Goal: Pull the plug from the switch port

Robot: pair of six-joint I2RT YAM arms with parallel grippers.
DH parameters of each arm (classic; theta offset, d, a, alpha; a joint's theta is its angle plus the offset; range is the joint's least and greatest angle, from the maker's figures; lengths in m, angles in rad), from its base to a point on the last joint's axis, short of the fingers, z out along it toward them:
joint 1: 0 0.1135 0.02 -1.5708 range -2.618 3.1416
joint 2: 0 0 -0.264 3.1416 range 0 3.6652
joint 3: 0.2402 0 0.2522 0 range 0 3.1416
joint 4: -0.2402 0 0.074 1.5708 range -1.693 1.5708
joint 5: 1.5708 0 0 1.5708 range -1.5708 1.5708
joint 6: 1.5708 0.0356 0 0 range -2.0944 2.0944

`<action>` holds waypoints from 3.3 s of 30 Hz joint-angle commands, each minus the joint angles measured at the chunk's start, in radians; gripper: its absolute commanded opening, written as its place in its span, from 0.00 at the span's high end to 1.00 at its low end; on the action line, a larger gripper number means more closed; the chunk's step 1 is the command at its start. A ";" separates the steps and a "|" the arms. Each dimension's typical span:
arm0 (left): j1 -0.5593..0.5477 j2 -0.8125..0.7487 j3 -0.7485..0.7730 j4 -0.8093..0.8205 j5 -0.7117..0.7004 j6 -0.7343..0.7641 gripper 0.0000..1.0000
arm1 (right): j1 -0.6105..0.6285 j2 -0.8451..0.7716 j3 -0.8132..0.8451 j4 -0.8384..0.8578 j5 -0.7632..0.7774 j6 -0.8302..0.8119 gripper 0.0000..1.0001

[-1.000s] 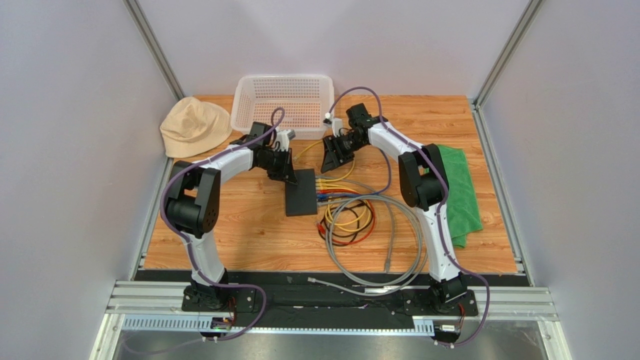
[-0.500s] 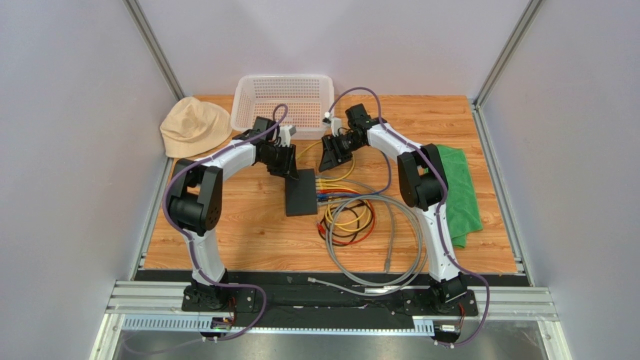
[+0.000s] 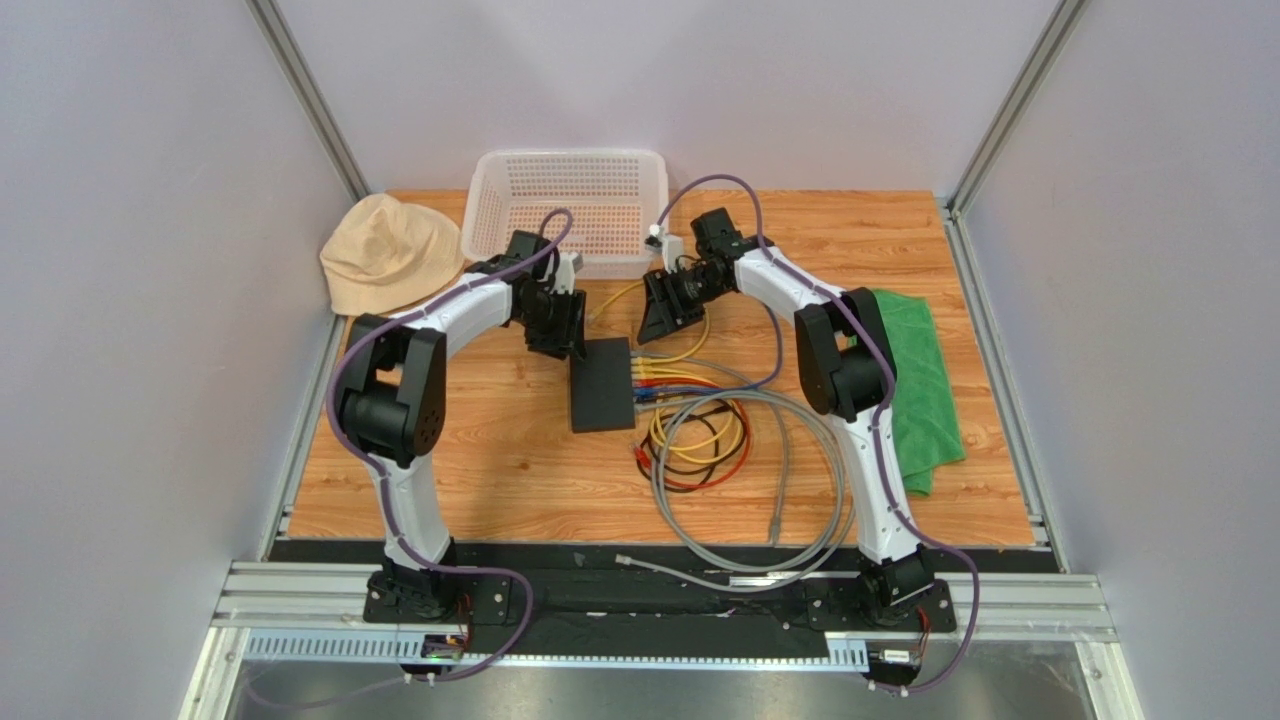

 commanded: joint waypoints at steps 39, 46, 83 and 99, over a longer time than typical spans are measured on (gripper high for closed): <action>-0.022 0.100 0.050 -0.007 -0.032 0.007 0.67 | 0.027 0.111 -0.024 -0.106 -0.118 -0.051 0.55; -0.023 0.081 0.039 0.001 -0.035 0.019 0.68 | 0.015 0.032 -0.047 -0.069 -0.149 -0.025 0.39; 0.190 0.145 0.424 0.012 -0.262 0.240 0.66 | -0.022 -0.236 -0.117 0.106 -0.022 0.035 0.34; 0.023 -0.099 -0.058 0.087 0.264 0.046 0.52 | -0.020 -0.073 -0.110 0.075 -0.106 -0.008 0.45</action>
